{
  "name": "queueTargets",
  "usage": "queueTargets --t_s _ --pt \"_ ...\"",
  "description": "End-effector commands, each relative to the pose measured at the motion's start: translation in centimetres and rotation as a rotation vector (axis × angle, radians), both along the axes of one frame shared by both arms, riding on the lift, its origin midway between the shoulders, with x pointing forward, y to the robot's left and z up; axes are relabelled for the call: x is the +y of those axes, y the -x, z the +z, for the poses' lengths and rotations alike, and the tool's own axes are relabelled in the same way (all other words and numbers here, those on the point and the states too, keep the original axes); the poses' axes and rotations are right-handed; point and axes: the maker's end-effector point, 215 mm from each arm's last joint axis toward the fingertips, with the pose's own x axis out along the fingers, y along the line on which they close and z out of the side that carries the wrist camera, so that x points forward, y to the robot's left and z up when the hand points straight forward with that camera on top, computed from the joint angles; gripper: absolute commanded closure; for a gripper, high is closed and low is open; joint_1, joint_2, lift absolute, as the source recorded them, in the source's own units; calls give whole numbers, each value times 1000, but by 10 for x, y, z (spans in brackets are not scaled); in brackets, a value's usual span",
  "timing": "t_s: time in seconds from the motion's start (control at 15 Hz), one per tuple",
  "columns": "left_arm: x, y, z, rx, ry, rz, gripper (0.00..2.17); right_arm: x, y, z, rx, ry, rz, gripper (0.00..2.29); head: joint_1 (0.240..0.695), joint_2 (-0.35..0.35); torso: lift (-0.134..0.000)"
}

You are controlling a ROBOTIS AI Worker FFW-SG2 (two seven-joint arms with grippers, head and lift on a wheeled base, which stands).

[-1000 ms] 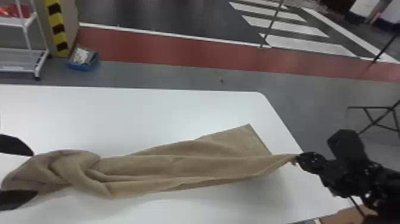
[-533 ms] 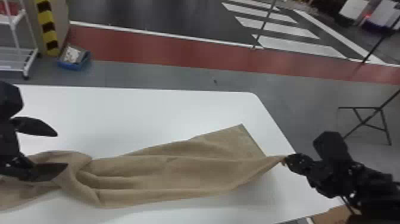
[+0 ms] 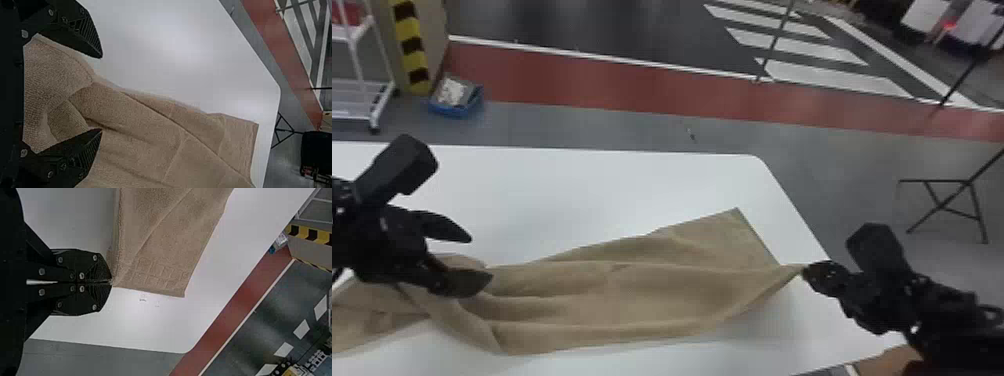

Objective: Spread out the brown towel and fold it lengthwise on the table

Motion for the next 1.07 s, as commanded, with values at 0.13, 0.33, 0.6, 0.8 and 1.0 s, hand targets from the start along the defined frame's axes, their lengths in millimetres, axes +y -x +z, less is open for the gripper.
queueTargets --t_s 0.13,0.33,0.6,0.8,1.0 --pt "-6 0 -26 71 -42 -3 427 -1 1 -2 6 -1 -3 1568 695 -350 -124" --pt "3 -1 -28 75 -55 2 913 -1 1 -2 5 1 -1 1568 695 -350 -124" --pt "30 -7 -30 46 -107 42 1042 -2 0 -2 5 -2 -3 1568 695 -350 -124" --pt "43 0 -34 37 -143 33 998 0 1 -3 8 -3 1 1568 695 -350 -124" --pt "55 1 -36 11 -177 45 738 -1 2 -4 11 -3 -1 1568 695 -350 -124"
